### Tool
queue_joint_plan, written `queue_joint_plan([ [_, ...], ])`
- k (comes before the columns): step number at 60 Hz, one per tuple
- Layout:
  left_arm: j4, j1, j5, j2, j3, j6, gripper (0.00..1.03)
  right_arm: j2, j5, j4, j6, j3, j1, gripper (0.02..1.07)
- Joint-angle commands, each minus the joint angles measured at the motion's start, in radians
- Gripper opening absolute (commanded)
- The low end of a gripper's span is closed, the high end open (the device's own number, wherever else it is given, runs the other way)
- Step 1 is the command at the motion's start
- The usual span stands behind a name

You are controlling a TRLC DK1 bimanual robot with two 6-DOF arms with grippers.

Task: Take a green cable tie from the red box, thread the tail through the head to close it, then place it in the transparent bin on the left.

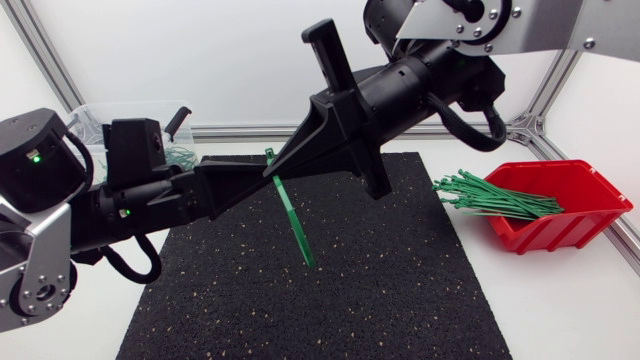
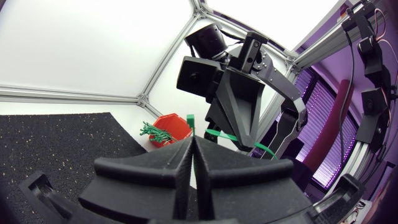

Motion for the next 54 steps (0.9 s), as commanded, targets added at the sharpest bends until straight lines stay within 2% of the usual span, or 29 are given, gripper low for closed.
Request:
queue_joint_plan([
  [1,0.023,0.0,-0.002,-0.021,-0.024,-0.019,0.04,0.008,-0.008,0.0,0.024,-0.009,-0.008,0.07],
  [54,0.033,-0.029,0.002,-0.035,-0.033,-0.025,0.03,-0.011,-0.016,0.017,0.019,-0.004,-0.016,0.07],
])
